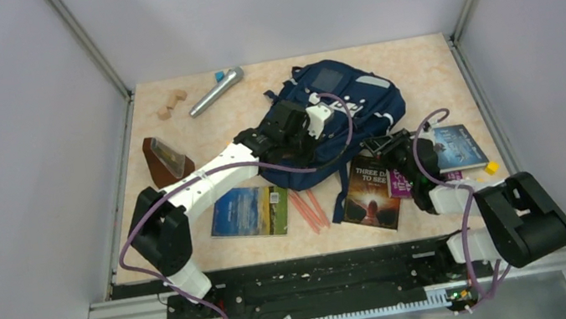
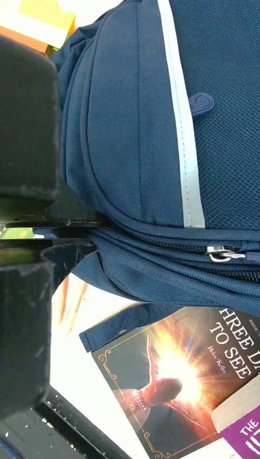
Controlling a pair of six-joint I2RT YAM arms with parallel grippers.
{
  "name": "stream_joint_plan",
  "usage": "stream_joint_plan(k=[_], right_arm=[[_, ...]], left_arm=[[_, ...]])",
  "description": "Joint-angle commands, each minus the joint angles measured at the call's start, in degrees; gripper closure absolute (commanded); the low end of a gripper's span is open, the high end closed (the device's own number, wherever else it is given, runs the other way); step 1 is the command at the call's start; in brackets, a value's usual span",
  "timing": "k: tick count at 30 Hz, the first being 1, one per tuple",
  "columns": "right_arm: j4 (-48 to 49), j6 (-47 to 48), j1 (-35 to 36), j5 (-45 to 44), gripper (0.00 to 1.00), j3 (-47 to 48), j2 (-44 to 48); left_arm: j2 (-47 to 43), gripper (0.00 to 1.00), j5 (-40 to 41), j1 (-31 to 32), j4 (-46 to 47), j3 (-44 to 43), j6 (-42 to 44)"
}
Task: Pack the student bag
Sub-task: Unzip the student bag at the center of the board.
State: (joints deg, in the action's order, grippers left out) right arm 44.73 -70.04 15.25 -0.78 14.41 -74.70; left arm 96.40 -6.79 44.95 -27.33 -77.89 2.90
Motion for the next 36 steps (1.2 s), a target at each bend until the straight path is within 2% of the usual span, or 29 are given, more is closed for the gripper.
stream_joint_plan(k=[1,12,20,23,28,36], right_arm=[[4.3,1.6,-0.3,-0.4,0.73,2.5,0.0],[-3.0,4.6,-0.3,-3.0,0.69,2.7,8.4],[-3.1,6.7,-0.4,-2.5,0.70,4.4,5.0],[-1.6,6.7,-0.4,-1.8,0.77,4.7,3.2],[-0.6,6.8,-0.4,-1.3,0.99,5.3,2.5],[-0.2,8.9,-0.2,-1.4,1.00,4.5,3.7]], left_arm=[[-3.1,1.00,-1.6,0.2,2.3,-2.8,-2.2],[-2.9,1.00,-1.9,0.1,2.2,-2.9,-2.4],[-2.7,1.00,-2.1,0.1,2.0,-3.0,-2.6],[-2.6,1.00,-2.1,0.2,1.9,-3.1,-2.5],[-2.7,1.00,-2.1,0.1,1.8,-3.1,-2.5],[-2.8,1.00,-2.6,0.1,2.2,-3.0,-2.7]])
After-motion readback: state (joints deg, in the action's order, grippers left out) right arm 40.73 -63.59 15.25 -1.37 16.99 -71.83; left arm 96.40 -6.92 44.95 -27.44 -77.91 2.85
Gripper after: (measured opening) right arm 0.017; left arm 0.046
